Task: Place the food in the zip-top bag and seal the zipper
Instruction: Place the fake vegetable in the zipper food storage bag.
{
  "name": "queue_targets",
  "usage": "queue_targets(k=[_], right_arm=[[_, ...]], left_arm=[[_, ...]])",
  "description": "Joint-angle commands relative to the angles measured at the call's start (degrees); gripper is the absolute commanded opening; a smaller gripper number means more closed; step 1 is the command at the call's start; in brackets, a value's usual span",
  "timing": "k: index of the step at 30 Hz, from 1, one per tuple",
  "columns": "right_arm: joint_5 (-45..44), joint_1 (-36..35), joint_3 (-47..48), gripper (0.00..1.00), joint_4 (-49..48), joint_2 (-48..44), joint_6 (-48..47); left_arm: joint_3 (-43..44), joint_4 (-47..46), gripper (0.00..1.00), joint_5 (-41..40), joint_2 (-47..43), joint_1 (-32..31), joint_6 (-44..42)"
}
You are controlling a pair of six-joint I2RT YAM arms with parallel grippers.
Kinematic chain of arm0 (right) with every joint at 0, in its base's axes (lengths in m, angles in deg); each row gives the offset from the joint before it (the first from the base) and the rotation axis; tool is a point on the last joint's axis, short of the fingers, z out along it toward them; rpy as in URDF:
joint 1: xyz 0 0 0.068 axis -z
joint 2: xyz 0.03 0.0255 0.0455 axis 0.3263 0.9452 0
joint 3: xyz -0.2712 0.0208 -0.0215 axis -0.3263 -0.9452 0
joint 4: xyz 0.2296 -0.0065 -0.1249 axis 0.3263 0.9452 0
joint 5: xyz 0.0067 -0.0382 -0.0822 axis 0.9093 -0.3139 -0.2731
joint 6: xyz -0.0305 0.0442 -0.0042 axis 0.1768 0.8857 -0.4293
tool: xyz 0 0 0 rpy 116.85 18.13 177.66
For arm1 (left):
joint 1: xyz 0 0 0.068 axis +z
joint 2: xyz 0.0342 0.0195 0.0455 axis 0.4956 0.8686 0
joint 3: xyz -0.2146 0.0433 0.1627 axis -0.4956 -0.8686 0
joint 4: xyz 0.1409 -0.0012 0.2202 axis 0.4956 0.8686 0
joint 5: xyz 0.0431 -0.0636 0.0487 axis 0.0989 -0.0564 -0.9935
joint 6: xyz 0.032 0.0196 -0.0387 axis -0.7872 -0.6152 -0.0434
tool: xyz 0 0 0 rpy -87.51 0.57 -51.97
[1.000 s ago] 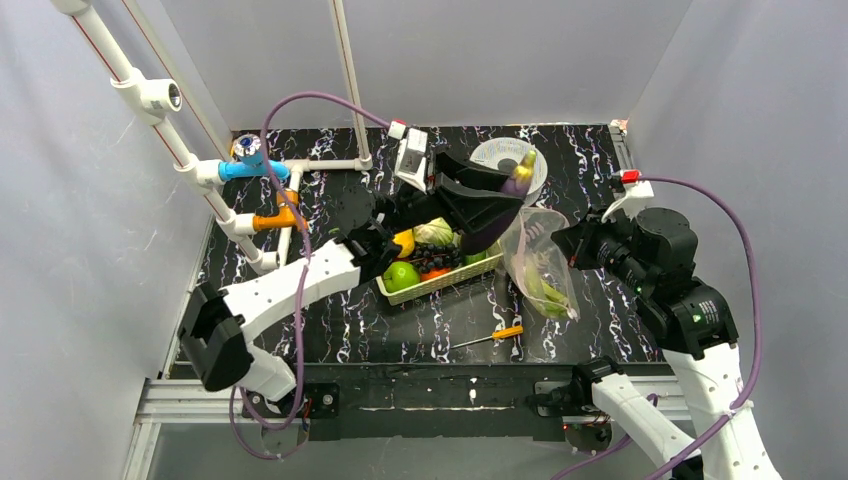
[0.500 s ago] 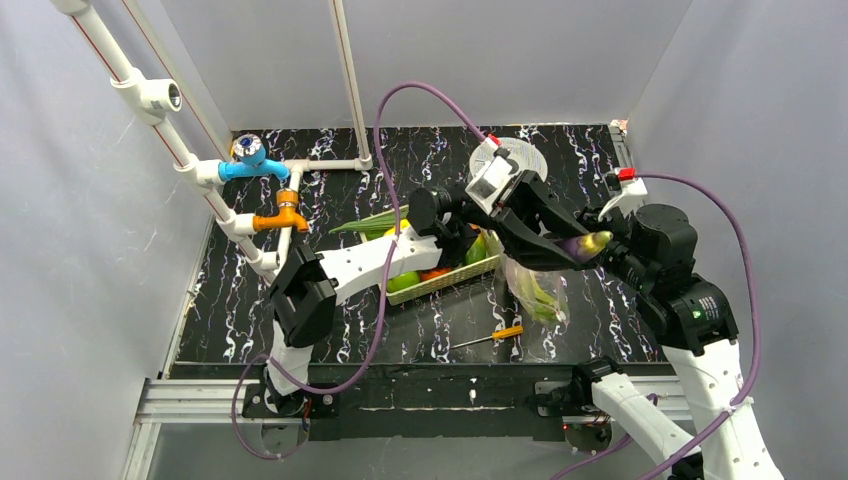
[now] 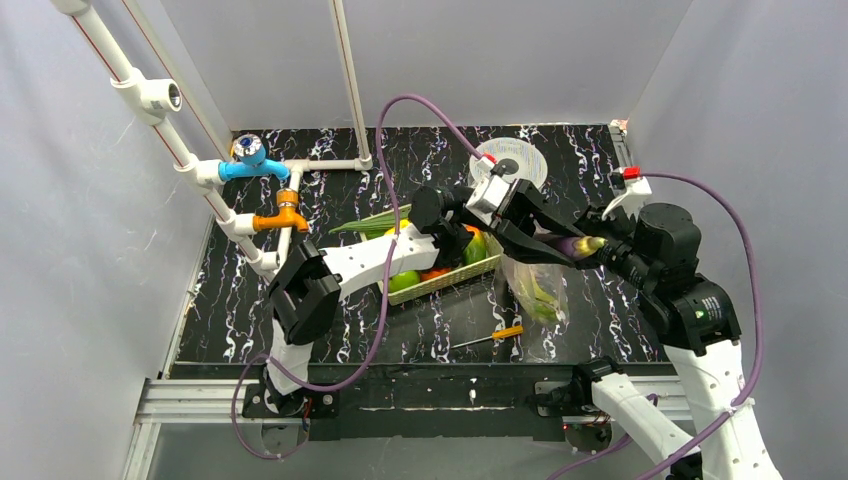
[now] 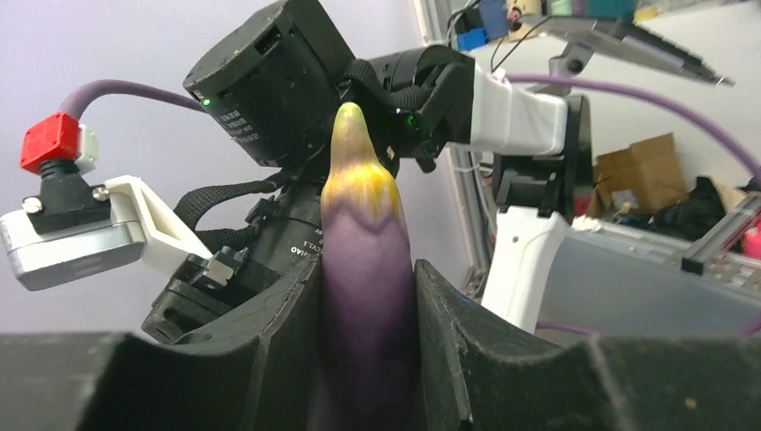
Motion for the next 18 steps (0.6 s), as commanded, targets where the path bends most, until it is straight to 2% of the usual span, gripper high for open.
queue_targets(k=[1,4,11,18], right_arm=[[2.54,-0.53,2.85,0.01,-4.41,0.12,0.66],[1.7,-0.48,2.92,0.01,-4.02,0.2,0.45],[4.67,-0.49,4.94,0.01,-2.39,1.15,0.27],[8.1,-0.5,9.21,0.01,1.02,2.95,0.81]], left_arm=[[-0.1,2.07,0.0,-0.37,-0.84,0.57,-8.58],[1.17,-1.06,0.0,-0.07,0.99,0.91,-5.79],[0.98,-0.72,0.0,4.49,-0.83,0.81,-4.14],[-1.34,0.08,0.0,8.83,-5.5,0.32,-7.77]])
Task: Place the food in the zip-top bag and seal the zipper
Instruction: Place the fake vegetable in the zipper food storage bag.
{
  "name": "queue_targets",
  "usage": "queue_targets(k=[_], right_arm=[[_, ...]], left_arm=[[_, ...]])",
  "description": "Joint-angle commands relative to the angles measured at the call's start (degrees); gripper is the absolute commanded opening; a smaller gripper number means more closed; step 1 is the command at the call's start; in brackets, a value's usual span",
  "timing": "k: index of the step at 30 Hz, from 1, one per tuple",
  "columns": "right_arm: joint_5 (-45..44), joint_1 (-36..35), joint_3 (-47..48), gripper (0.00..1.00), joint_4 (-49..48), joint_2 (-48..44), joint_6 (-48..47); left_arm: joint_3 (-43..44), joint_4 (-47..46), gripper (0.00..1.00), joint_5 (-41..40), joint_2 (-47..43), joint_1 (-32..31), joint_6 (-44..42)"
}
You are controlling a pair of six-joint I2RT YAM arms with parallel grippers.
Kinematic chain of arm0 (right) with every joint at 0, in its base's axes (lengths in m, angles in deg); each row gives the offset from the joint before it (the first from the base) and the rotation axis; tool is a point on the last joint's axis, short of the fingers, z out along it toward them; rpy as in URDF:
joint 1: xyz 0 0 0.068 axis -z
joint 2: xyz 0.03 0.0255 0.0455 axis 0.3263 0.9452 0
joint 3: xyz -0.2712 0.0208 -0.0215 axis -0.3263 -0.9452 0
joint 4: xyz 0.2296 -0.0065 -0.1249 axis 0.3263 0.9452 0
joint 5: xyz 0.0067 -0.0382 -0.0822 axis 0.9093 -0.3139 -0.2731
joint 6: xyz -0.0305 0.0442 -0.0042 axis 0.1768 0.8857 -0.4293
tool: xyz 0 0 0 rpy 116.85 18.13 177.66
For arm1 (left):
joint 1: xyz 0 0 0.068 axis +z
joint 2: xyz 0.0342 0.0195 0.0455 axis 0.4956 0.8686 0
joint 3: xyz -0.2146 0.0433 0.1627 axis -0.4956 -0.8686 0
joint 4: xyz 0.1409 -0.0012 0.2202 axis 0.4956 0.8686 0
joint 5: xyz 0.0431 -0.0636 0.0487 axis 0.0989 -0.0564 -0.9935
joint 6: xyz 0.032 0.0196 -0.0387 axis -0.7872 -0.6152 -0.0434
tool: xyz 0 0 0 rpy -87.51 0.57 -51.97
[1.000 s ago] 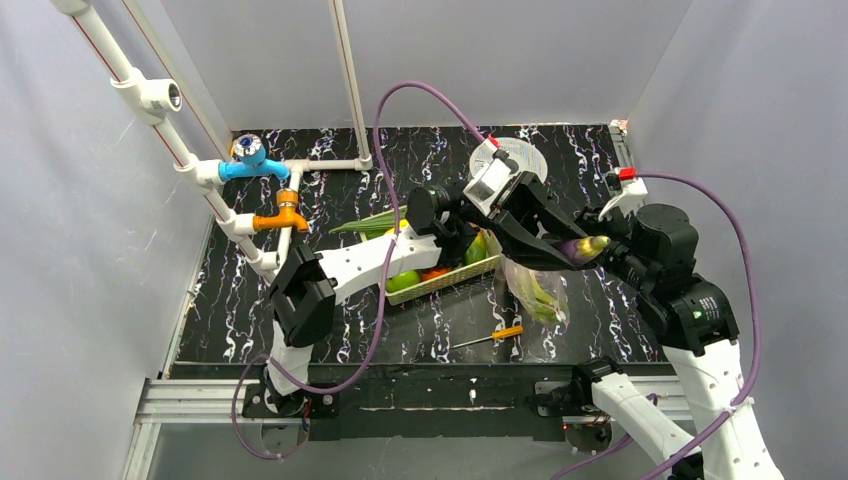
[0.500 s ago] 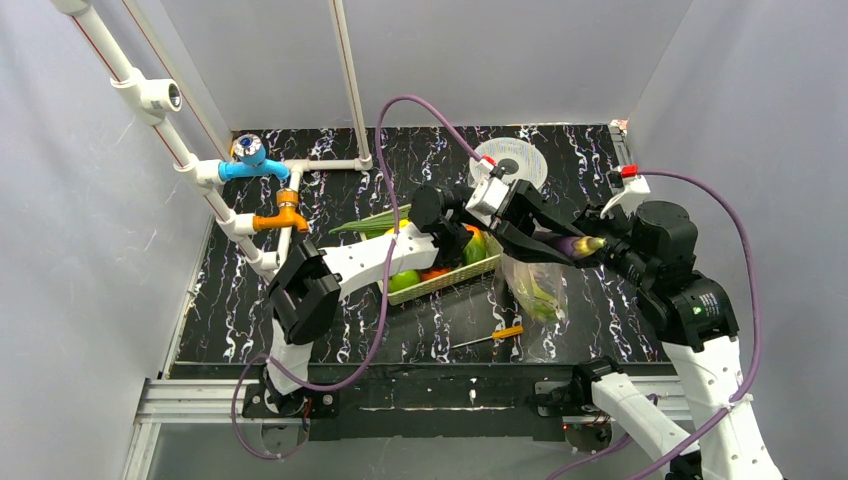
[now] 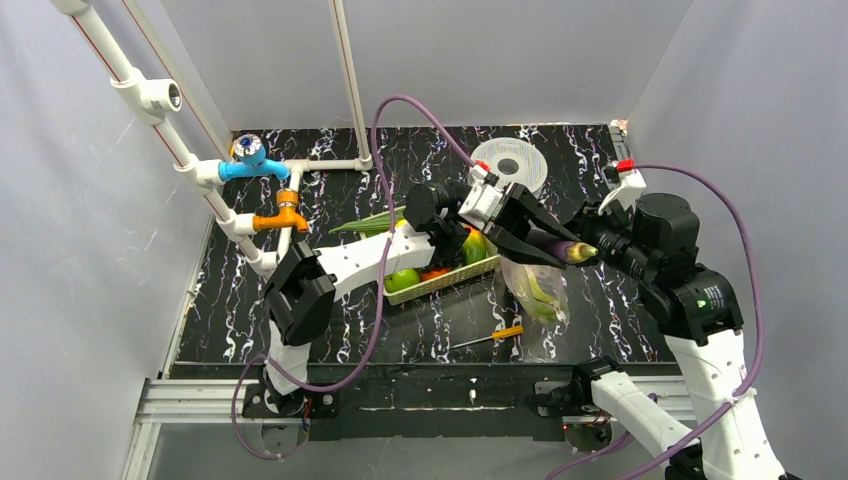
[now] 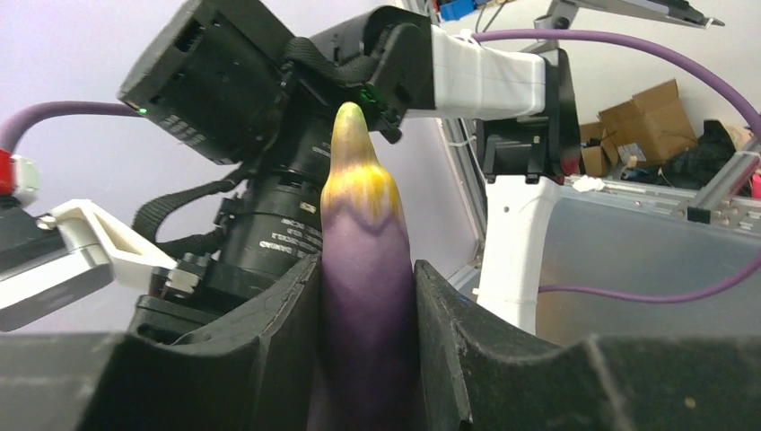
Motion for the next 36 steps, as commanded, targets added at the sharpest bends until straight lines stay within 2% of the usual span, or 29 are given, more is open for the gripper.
queue_targets(k=[1,10,17,20,22,23,29,36], right_arm=[[6.76,-0.65,5.65,0.01,-2.81,0.3,1.34],[8.61,-0.64,7.77,0.01,-1.74,1.75,2.91],[7.74,-0.64,6.26,0.01,-2.49,1.53,3.03],[7.48,-0.64,6.09,0.01,-2.27,1.59,2.83],[7.35,-0.64,6.12,0.01,-2.17,1.42,2.64],[7.21,-0.64,6.11,0.01,-2.11,1.33,2.6],[6.63,-0.66,5.91,0.01,-1.9,0.98,2.24],[5.86,-0.64,5.09,0.01,-2.0,0.43,1.76]], left_arm=[[-1.12,0.12,0.0,4.4,-4.53,-0.43,-3.94],[-0.49,0.47,0.0,7.89,-1.26,0.49,-5.04],[-8.23,-1.57,0.01,2.11,-3.02,2.57,-6.89],[-10.48,-2.25,0.17,-1.71,-3.06,2.58,-7.6],[-11.67,-2.81,0.34,-4.01,-3.27,2.58,-8.0],[-12.18,-2.71,0.39,-5.21,-3.5,2.59,-8.41],[-13.1,-0.77,0.56,-7.2,-4.47,2.59,-10.37],[-17.64,6.25,0.64,-9.49,-10.71,2.6,-16.25]])
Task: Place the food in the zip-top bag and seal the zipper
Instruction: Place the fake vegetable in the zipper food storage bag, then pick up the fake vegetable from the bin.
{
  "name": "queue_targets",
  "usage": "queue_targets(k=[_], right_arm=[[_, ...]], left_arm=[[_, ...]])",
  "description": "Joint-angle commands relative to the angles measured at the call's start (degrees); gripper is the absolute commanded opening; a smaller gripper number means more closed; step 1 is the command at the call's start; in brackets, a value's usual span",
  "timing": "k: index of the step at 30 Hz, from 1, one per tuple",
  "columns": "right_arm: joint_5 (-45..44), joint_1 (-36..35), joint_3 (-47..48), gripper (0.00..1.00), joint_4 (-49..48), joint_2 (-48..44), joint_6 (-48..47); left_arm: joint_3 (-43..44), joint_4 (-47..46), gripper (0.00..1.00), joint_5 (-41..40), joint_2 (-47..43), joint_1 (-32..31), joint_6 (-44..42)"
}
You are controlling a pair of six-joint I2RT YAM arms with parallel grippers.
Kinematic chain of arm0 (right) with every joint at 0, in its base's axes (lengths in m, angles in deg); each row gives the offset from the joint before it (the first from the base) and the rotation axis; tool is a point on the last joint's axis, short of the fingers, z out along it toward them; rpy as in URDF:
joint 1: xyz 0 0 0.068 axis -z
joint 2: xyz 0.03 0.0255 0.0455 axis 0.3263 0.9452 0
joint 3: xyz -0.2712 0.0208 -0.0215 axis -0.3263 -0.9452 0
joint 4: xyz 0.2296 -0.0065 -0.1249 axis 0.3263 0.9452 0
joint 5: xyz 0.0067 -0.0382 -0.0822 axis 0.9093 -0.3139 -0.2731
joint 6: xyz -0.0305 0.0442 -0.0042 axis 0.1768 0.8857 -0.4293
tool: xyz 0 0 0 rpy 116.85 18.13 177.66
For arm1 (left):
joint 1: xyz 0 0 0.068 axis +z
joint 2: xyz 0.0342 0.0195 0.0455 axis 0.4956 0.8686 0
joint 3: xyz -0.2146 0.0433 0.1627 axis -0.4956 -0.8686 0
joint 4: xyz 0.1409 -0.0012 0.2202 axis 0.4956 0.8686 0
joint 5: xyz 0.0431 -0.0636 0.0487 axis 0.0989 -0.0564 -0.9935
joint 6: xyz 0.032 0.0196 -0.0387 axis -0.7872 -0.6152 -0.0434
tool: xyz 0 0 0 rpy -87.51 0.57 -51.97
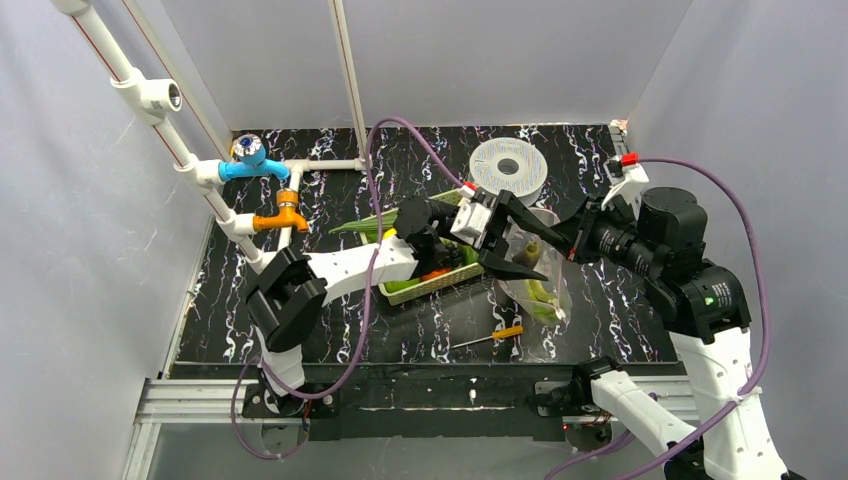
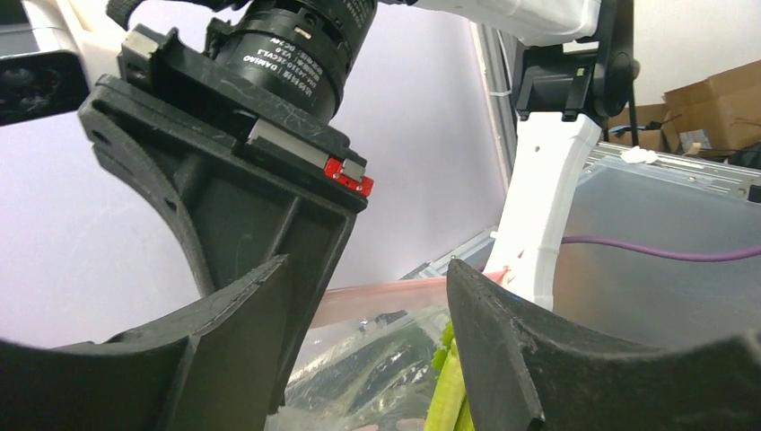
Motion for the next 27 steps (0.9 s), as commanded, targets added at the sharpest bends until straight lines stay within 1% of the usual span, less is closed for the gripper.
queue_targets(k=[1,5,8,12,16,19,22,25,27], right_arm=[[3.56,-0.66,0.42,0.01,-4.26,-1.59,0.4],[2.87,-0.66,-0.56,0.01,-4.41,-1.83,-0.01],[2.03,-0.66,-1.47,0.01,-4.73,-2.18,-0.35],[-1.18,-0.66,-2.83,0.01,-5.05,-2.36,-1.09],[-4.73,-0.66,-4.06,0.01,-4.89,-2.59,-2.1],[-7.63,-0.66,-5.06,0.01,-4.82,-2.92,-2.79],[-9.75,-0.66,-6.0,0.01,-5.24,-3.38,-3.23],[-10.99,-0.66,-6.41,0.01,-6.04,-3.7,-3.44],[-11.54,-0.66,-6.42,0.01,-6.32,-3.81,-3.69]], left_arm=[[-3.78,5.55,0.66,-5.74,-7.33,0.62,-6.34],[-7.9,9.83,0.67,-8.1,-14.47,0.58,-7.31],[-9.65,16.71,0.67,-11.98,-19.77,0.53,-6.09],[-11.69,25.6,0.67,-20.93,-26.49,0.53,-0.28],[-15.1,34.51,0.75,-28.77,-33.72,0.6,4.02],[-17.36,44.36,0.79,-34.73,-39.83,0.7,3.05],[-18.43,56.6,0.82,-42.59,-45.21,0.71,0.98],[-17.66,70.0,0.86,-51.77,-48.55,0.71,-1.35],[-16.39,78.06,0.87,-59.17,-48.84,0.71,-1.69]])
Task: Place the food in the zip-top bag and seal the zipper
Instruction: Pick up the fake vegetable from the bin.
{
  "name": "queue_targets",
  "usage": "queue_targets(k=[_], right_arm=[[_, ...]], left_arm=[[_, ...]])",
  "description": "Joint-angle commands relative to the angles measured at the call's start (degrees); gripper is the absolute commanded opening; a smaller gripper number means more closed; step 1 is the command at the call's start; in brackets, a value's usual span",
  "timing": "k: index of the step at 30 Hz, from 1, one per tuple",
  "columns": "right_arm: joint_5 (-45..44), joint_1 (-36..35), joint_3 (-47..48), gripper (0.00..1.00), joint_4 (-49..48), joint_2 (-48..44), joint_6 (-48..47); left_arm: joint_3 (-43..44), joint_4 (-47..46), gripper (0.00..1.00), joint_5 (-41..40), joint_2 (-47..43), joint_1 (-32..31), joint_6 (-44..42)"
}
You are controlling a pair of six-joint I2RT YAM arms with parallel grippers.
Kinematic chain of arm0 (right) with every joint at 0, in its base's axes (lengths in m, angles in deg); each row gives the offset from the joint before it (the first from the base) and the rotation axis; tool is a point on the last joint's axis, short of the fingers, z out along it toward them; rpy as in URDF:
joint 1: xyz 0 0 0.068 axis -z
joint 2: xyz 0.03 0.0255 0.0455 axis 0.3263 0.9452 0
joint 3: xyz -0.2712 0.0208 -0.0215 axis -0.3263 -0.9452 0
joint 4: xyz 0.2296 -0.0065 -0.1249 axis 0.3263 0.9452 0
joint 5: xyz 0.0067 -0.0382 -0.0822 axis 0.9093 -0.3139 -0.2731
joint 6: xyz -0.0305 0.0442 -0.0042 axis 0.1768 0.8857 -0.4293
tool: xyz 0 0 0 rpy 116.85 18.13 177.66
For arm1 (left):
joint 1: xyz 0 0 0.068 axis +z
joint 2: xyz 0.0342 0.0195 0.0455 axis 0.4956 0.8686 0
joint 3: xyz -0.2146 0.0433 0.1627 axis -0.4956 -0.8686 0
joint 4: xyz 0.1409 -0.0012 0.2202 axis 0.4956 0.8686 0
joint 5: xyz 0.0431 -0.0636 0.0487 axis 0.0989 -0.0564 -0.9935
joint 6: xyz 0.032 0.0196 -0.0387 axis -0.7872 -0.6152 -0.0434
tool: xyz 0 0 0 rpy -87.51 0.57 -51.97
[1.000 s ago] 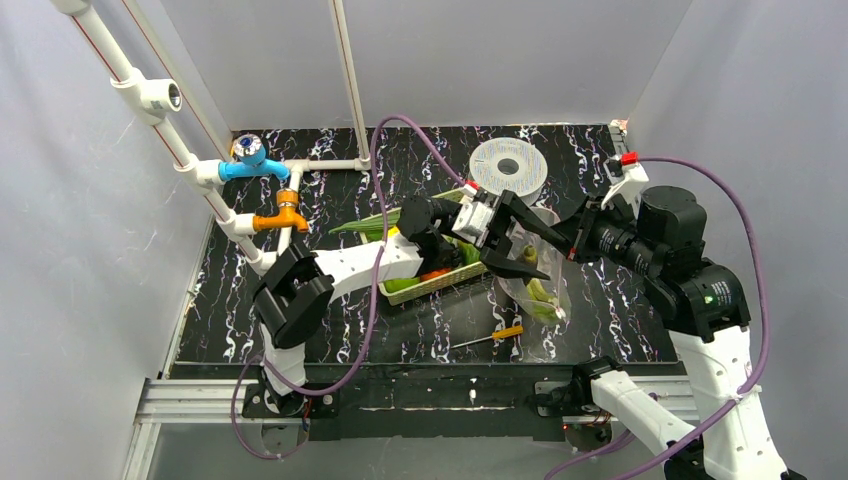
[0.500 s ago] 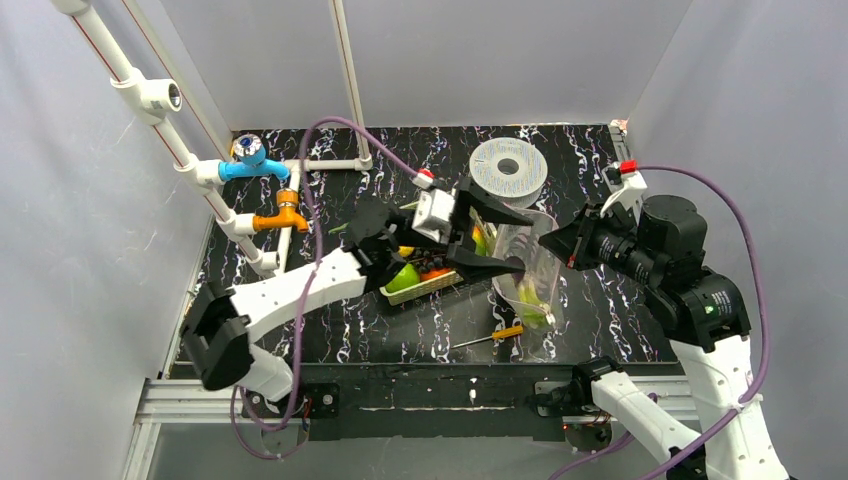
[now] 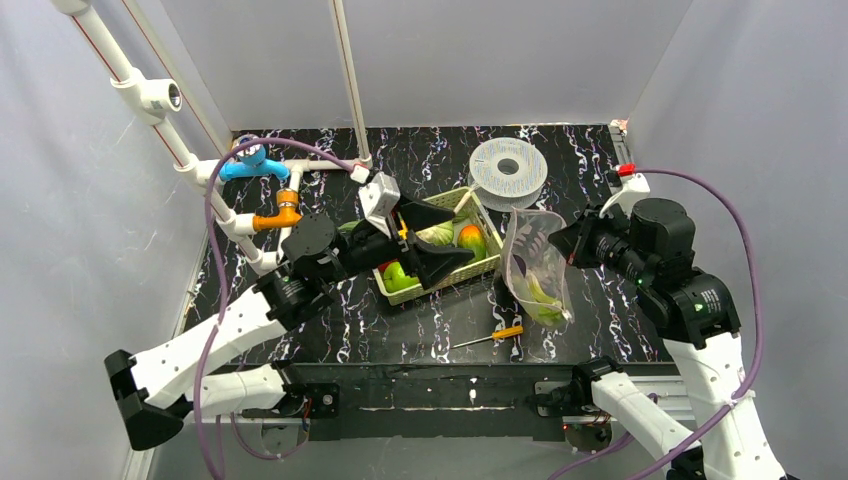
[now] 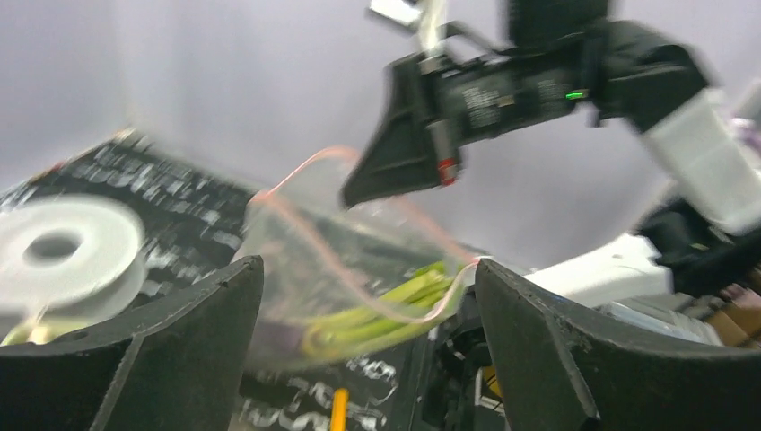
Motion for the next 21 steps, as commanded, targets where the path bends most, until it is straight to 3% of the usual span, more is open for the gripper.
queue_targets(k=[1,6,10,13,21], right_arm=[[-3.69,-0.18,-0.12,0.01,-4.52,-0.99,-1.78],[-11.77,-0.18,1.91,0.01,-2.52,0.0,-2.73],[-16.35,-0.18,5.54,0.01,-0.46,1.82,-4.97],[-18.36,-0.18,8.46,0.01,-0.19,2.61,-6.08],[-14.69,-0.19,6.09,0.01,-3.58,2.36,-5.92]], left_arm=[[2.41,24.87,0.88,-21.44,-1.85,0.36,-2.34],[4.61,35.34,0.98,-29.36,1.63,0.35,-3.5],[3.67,35.15,0.98,-34.94,3.54,0.36,-2.5],[3.42,34.35,0.98,-43.93,4.83,0.43,3.19],[8.29,38.94,0.98,-40.88,12.34,0.57,4.8]])
